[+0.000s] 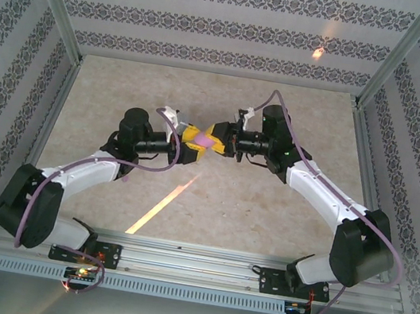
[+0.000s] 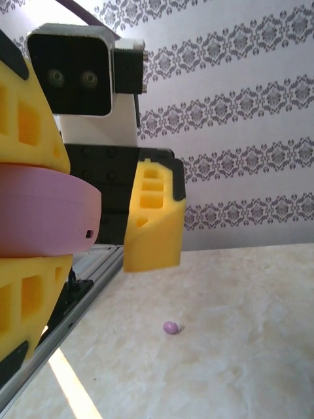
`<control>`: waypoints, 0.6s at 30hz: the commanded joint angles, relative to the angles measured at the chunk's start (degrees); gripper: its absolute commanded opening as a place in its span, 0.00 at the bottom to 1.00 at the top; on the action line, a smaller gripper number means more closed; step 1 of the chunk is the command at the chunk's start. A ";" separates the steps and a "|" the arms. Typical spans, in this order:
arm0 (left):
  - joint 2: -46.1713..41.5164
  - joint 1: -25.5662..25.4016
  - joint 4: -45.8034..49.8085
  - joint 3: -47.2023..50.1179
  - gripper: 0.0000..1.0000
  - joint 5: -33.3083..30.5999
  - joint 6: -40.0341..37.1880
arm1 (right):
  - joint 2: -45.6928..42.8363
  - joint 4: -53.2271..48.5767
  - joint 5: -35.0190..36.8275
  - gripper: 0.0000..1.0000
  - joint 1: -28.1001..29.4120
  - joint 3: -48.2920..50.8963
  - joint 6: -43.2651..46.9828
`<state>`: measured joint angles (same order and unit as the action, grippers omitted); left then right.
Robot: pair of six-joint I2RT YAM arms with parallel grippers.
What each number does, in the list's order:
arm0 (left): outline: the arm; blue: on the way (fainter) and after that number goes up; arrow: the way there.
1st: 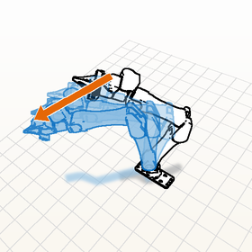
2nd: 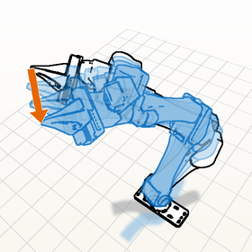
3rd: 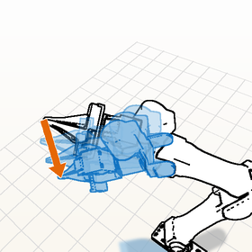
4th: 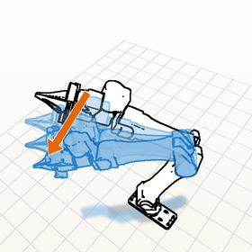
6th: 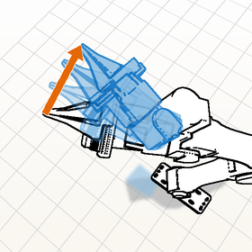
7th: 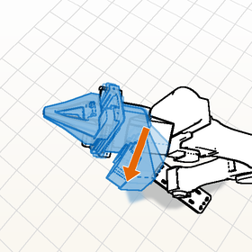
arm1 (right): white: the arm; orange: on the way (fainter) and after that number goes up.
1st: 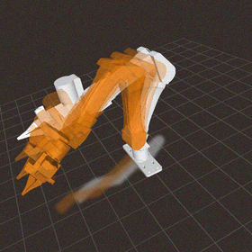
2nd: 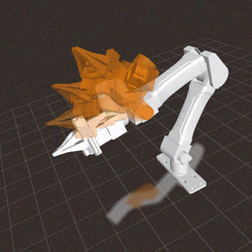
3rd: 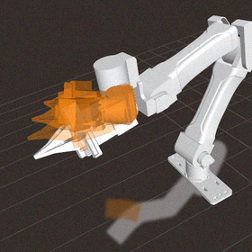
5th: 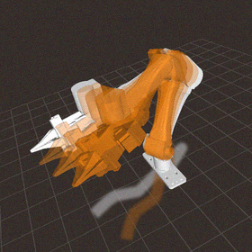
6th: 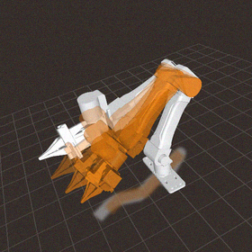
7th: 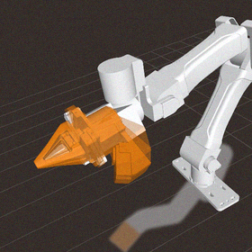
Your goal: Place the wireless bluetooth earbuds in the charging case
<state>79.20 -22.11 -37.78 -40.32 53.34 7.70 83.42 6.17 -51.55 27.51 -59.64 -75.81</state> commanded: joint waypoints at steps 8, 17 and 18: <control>2.19 -0.13 -13.54 -0.25 0.51 4.45 8.30 | -1.34 5.33 -1.01 0.15 0.00 -0.04 -3.73; 1.72 -0.17 -15.44 -0.38 0.57 3.71 10.34 | -1.01 8.06 -0.92 0.15 -0.13 1.42 -5.38; 1.84 -0.13 -16.42 -0.29 0.56 3.61 10.92 | -1.03 8.29 -0.93 0.15 -0.10 1.41 -5.48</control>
<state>81.71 -22.11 -48.64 -39.40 55.92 16.38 83.42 11.25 -51.55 27.51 -58.72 -80.27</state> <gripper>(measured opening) 0.566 0.271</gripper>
